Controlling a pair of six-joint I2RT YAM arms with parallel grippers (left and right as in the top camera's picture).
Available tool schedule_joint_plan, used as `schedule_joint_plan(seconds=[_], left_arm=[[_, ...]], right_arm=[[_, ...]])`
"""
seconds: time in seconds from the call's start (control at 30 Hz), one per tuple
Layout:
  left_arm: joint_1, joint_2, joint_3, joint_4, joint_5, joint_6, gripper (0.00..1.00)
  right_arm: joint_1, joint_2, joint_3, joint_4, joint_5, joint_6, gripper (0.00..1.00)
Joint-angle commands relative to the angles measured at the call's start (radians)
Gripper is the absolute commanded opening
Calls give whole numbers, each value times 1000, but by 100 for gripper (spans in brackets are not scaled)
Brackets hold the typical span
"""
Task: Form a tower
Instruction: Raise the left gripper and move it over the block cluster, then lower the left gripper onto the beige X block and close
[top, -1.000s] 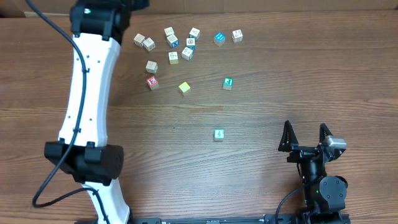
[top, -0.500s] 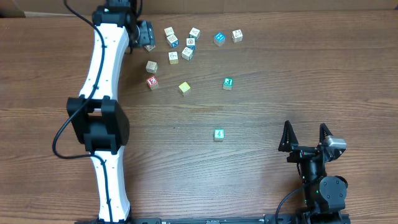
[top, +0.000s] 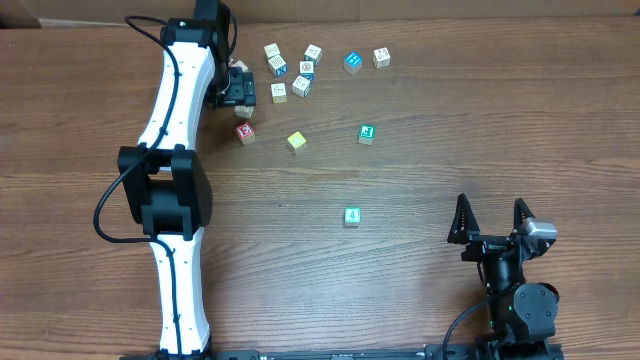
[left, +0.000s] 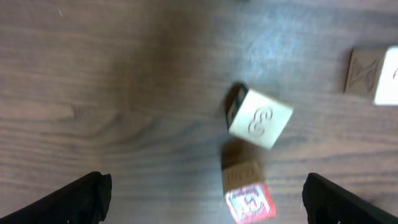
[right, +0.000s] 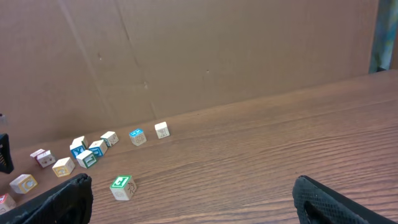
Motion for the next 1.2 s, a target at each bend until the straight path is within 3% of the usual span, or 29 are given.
schedule_joint_plan(seconds=[0.0, 0.27, 0.37, 0.43, 0.8, 1.03, 1.17], left_arm=[[-6, 13, 2, -27, 53, 11, 98], [-10, 13, 2, -64, 184, 8, 100], [-13, 13, 2, -76, 237, -8, 74], [-21, 13, 2, -86, 259, -39, 71], [-119, 13, 2, -97, 178, -207, 71], [-196, 13, 2, -99, 161, -298, 79], [-243, 13, 2, -97, 62, -350, 81]], right_arm=[[5, -9, -10, 4, 0, -5, 100], [5, -9, -10, 4, 0, -5, 100], [5, -9, -10, 4, 0, -5, 100], [5, -9, -10, 4, 0, -5, 100], [5, -9, -10, 4, 0, -5, 100], [5, -9, -10, 4, 0, -5, 100], [5, -9, -10, 4, 0, -5, 100]])
